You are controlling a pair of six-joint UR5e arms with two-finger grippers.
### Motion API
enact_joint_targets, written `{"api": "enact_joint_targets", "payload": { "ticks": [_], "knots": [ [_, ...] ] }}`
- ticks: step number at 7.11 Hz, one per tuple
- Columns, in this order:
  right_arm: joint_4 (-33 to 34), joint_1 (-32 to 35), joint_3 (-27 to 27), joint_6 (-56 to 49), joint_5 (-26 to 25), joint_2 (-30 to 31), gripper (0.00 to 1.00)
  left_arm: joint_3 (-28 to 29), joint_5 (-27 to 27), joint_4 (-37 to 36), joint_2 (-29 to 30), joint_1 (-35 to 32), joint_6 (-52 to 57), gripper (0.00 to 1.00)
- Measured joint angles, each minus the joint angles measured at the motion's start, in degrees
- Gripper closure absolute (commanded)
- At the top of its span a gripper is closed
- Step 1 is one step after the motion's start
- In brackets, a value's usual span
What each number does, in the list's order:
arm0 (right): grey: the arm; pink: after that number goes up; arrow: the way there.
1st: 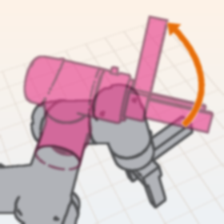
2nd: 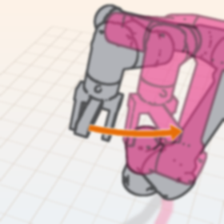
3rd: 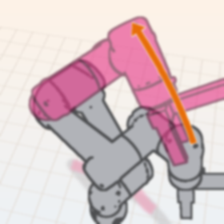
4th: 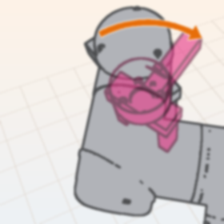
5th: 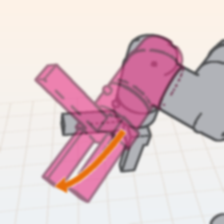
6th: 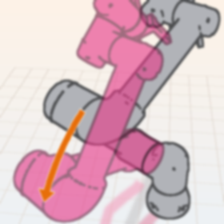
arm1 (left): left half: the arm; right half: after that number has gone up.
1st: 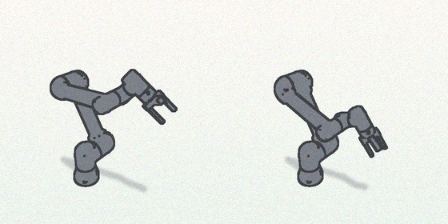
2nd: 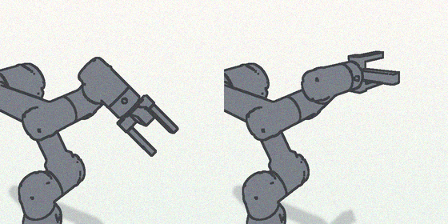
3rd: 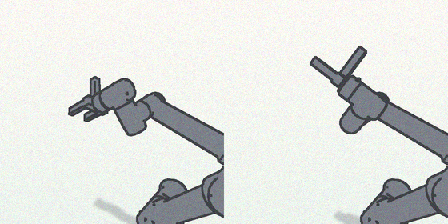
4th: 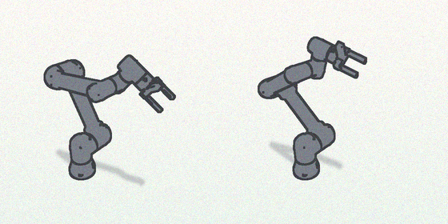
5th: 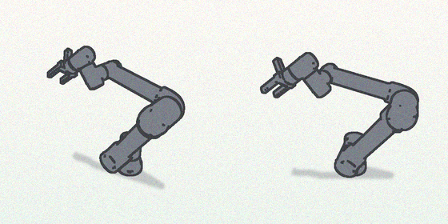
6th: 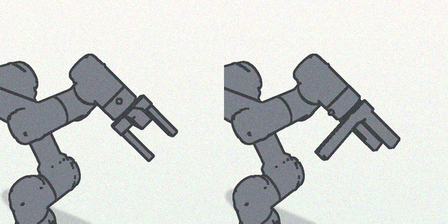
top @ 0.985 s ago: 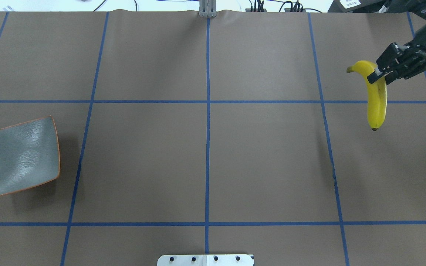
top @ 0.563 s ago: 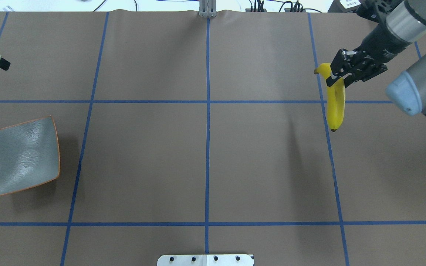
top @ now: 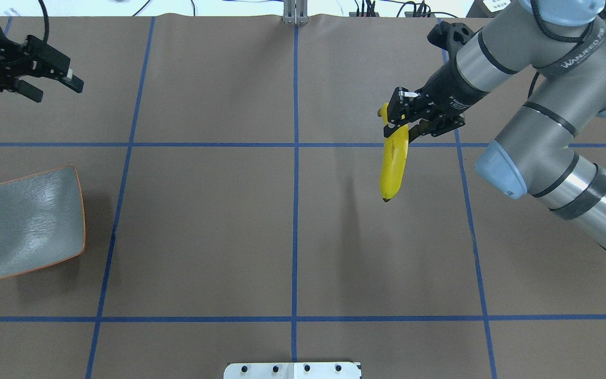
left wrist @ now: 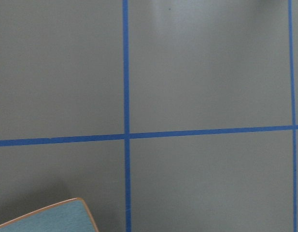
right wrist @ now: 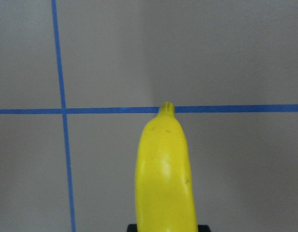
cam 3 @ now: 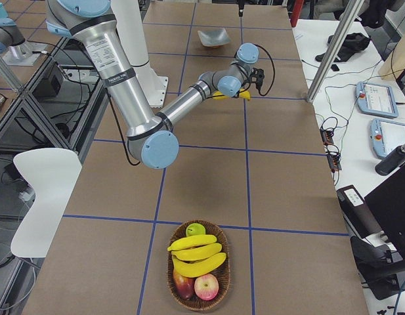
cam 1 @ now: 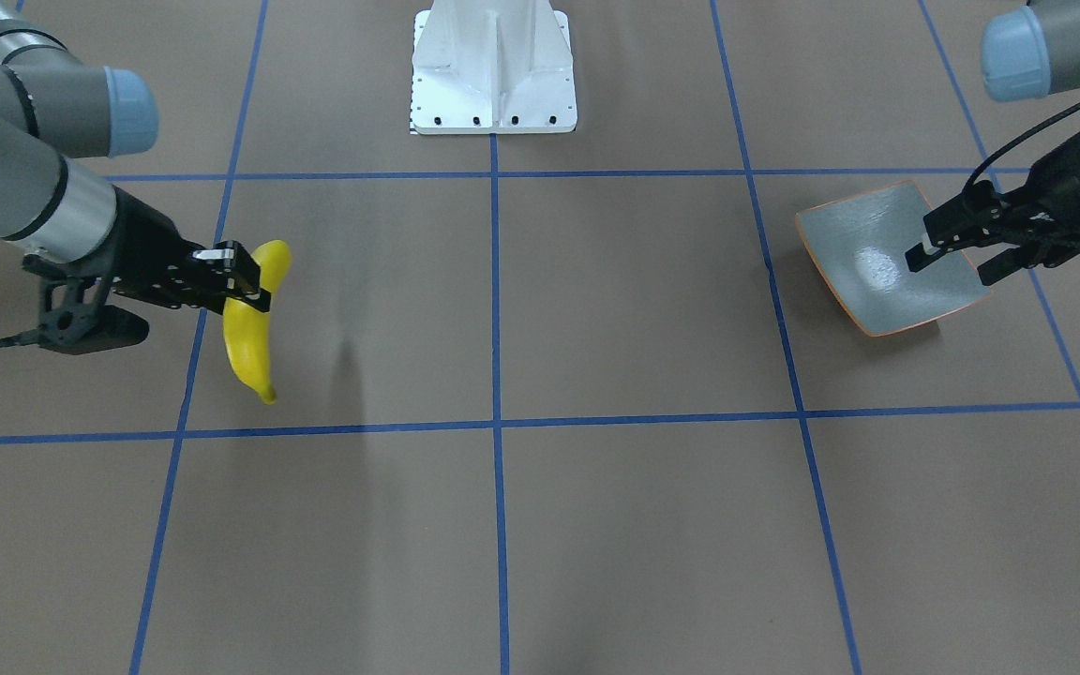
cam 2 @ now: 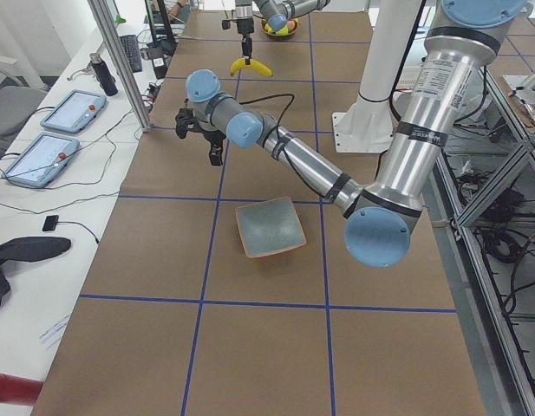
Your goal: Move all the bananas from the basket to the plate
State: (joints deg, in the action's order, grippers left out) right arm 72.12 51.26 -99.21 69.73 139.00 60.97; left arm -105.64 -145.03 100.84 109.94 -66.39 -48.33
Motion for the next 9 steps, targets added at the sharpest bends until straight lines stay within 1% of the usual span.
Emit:
{"api": "enact_joint_targets", "payload": {
  "ticks": [2, 3, 4, 7, 8, 9],
  "knots": [
    [-6.7, -2.1, 0.5, 8.3, -0.3, -1.2, 1.00, 1.0, 0.1, 9.7, 3.5, 5.5, -9.5, 0.00],
    [-9.5, -2.7, 0.7, 11.1, -0.4, -1.4, 1.00, 1.3, 0.4, 13.2, 6.3, 9.0, -13.7, 0.00],
    [-10.8, -3.0, 0.7, 12.4, -0.3, -1.7, 1.00, 1.2, 1.7, 15.2, 9.0, 12.7, -17.1, 0.00],
    [-16.0, -3.1, 0.9, 17.3, -0.1, -2.1, 1.00, 1.2, 10.3, 21.0, 14.8, 24.5, -23.3, 0.00],
    [-18.5, -3.1, 1.0, 19.8, 0.0, -2.1, 1.00, 2.0, 13.8, 24.3, 15.8, 27.1, -24.2, 0.00],
    [-20.8, -3.1, 1.2, 21.6, 0.9, -2.1, 1.00, 3.6, 15.9, 28.7, 16.2, 28.2, -24.5, 0.00]
  ]
}}
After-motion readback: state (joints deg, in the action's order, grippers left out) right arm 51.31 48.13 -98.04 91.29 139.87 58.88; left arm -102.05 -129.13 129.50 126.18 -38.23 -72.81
